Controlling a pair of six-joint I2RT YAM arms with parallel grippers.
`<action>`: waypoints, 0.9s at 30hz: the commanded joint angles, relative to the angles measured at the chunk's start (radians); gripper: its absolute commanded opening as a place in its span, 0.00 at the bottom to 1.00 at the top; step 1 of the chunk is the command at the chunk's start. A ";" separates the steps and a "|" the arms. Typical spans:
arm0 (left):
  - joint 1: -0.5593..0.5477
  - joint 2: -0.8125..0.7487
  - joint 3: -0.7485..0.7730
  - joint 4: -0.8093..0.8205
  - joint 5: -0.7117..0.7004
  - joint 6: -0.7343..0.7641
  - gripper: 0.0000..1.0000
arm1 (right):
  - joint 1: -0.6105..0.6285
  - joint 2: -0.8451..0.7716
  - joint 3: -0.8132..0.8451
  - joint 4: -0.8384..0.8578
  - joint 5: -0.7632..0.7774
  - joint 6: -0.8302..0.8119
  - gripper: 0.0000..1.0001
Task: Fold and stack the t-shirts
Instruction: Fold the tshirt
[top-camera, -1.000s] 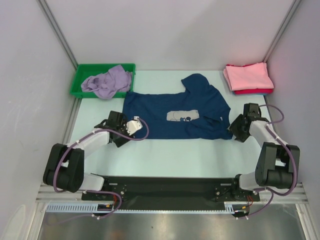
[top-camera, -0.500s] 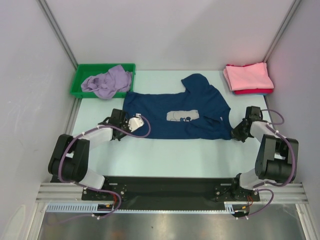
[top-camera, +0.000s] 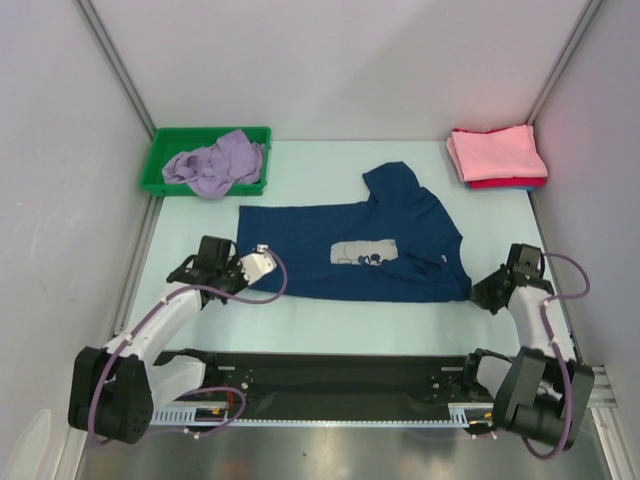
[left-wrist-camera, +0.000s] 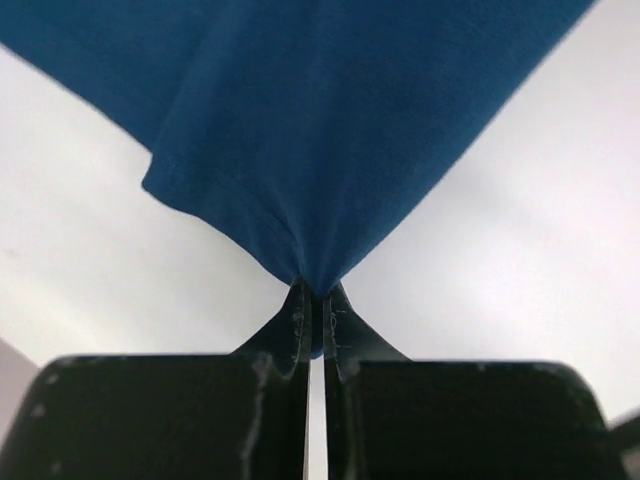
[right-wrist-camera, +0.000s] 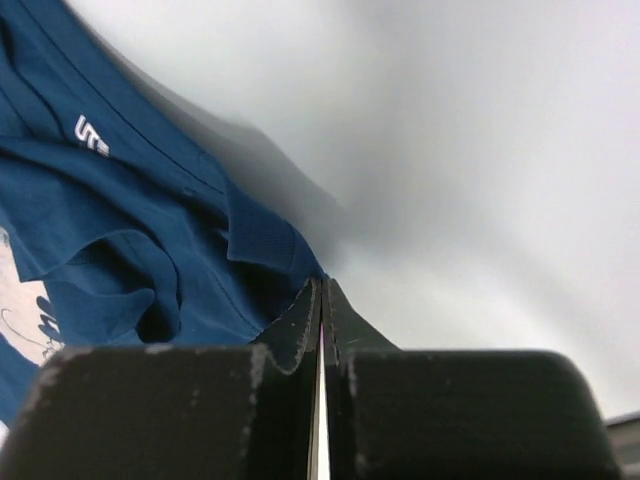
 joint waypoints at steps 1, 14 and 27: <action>0.009 -0.056 -0.051 -0.179 0.055 0.058 0.00 | -0.008 -0.127 -0.050 -0.093 0.029 0.119 0.00; 0.009 -0.056 0.066 -0.202 0.027 0.005 0.89 | 0.084 -0.226 0.126 -0.116 0.005 -0.020 0.42; 0.026 -0.013 0.135 -0.123 0.007 -0.184 1.00 | 0.574 0.136 0.157 -0.037 0.054 0.056 0.59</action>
